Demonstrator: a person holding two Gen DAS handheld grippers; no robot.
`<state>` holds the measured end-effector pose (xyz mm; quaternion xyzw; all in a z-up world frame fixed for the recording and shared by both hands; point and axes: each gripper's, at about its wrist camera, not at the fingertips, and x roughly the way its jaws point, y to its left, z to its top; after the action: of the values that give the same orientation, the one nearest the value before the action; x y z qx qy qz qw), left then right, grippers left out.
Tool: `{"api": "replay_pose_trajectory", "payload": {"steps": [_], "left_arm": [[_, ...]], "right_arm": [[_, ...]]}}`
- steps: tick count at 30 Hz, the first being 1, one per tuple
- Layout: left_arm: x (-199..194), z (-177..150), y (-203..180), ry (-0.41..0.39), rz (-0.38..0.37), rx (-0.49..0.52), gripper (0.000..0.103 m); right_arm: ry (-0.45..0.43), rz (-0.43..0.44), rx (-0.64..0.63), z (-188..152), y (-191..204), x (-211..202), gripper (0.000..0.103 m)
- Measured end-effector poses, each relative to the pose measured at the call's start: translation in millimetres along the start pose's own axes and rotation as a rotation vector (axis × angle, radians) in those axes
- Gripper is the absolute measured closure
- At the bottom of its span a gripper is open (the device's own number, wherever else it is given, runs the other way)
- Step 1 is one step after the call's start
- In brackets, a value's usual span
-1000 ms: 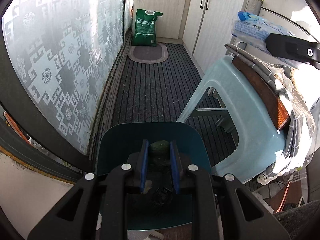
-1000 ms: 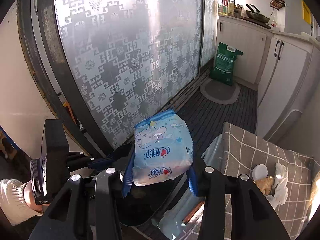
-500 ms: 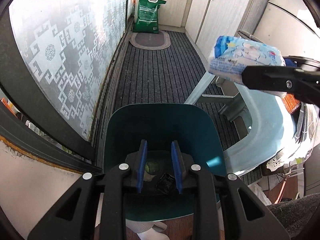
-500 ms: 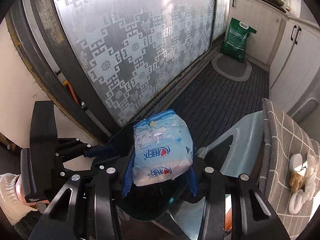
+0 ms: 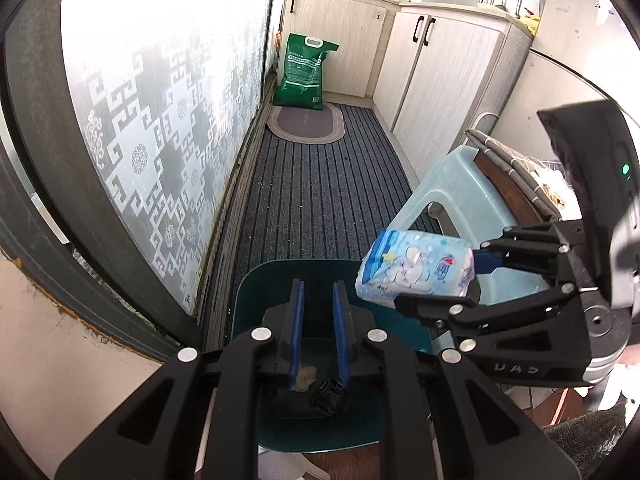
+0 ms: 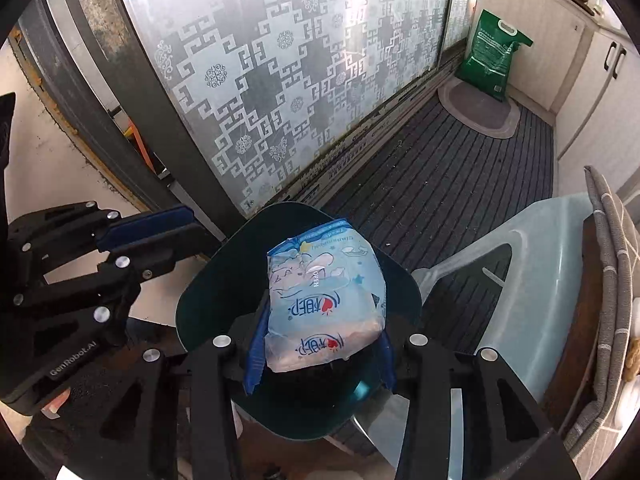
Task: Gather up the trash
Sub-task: 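Open the right tool and left tool to drop items into the bin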
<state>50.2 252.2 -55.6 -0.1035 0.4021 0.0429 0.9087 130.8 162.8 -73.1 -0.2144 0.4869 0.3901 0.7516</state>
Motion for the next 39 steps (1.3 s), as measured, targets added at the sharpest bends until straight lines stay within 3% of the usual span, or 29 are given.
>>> {"api": "replay_pose_trajectory", "payload": {"steps": [5,16,21,28,33,39], "left_arm": [[-18.9,10.3,0.0,-0.055,-0.005,-0.018,0.09],[-50.3,23.4,-2.4,-0.129,-0.029,-0.045,0.091],[-64.5,29.8,-7.8,-0.168,-0.038,-0.04,0.091],[-82.7,38.8,-16.3,-0.217,-0.062,-0.044,0.091],[-92.8,43.2,-24.9,-0.252,-0.068,-0.04,0.091],[-103.9,48.9,-34.7,-0.293,-0.078,-0.036,0.09]], "right_arm": [[0.054,0.022,0.004,-8.2,3.3,21.0,0.058],[0.151,-0.015,-0.045,-29.5,7.4,61.0,0.058],[0.171,-0.014,-0.044,-38.3,3.5,63.3,0.052],[0.115,-0.004,-0.063,-38.3,7.1,47.5,0.051],[0.027,0.016,-0.065,-31.0,9.9,18.0,0.062],[-0.107,0.023,-0.034,-21.5,-0.3,-30.9,0.066]]}}
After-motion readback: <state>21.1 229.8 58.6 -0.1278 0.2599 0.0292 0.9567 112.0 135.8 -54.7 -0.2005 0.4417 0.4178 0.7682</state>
